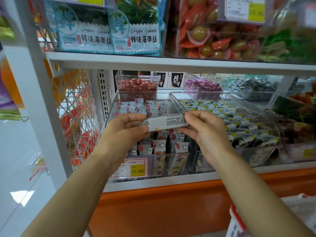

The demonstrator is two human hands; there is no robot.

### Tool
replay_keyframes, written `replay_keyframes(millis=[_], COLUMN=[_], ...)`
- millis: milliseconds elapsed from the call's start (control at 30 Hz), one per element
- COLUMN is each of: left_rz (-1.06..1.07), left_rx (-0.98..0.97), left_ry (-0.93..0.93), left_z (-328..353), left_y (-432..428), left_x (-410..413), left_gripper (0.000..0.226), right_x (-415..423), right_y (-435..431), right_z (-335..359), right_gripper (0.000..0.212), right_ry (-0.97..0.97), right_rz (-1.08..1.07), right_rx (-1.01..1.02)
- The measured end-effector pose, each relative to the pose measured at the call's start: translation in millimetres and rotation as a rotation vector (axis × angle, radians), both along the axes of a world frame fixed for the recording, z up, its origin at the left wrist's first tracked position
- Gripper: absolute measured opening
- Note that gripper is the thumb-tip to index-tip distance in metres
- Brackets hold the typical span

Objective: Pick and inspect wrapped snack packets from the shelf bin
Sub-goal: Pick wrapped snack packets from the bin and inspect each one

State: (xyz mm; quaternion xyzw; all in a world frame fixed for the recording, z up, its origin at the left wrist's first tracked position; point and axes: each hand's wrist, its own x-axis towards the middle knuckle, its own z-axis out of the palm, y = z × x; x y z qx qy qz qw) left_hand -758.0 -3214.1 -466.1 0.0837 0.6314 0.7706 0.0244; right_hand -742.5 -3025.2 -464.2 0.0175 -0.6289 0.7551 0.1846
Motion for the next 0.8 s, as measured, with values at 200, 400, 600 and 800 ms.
replay_keyframes(millis=[200,400,600,800], left_rz=[0.030,-0.027,0.074,0.205], left_rx=[0.187,0.170,0.117,-0.273], left_ry=[-0.113,-0.075,-0.015,0.259], left_z=[1.9,-0.2,1.5,-0.1], left_y=[1.7,5.0,15.1,32.1], left_x=[-1.5,-0.7,-2.2,-8.9], left_gripper=[0.016,0.014,0.013,0.029], right_x=[0.8,1.9,1.6,0.0], right_y=[0.6,1.3,5.2,13.9], right_z=[1.3,4.5,1.8,2.6], right_gripper=[0.012,0.012,0.015,0.011], right_ry=[-0.045,-0.034,0.108,0.083], right_rz=[0.097,0.066,0.057,-0.148], right_rx=[-0.082,-0.216,0.105,0.080])
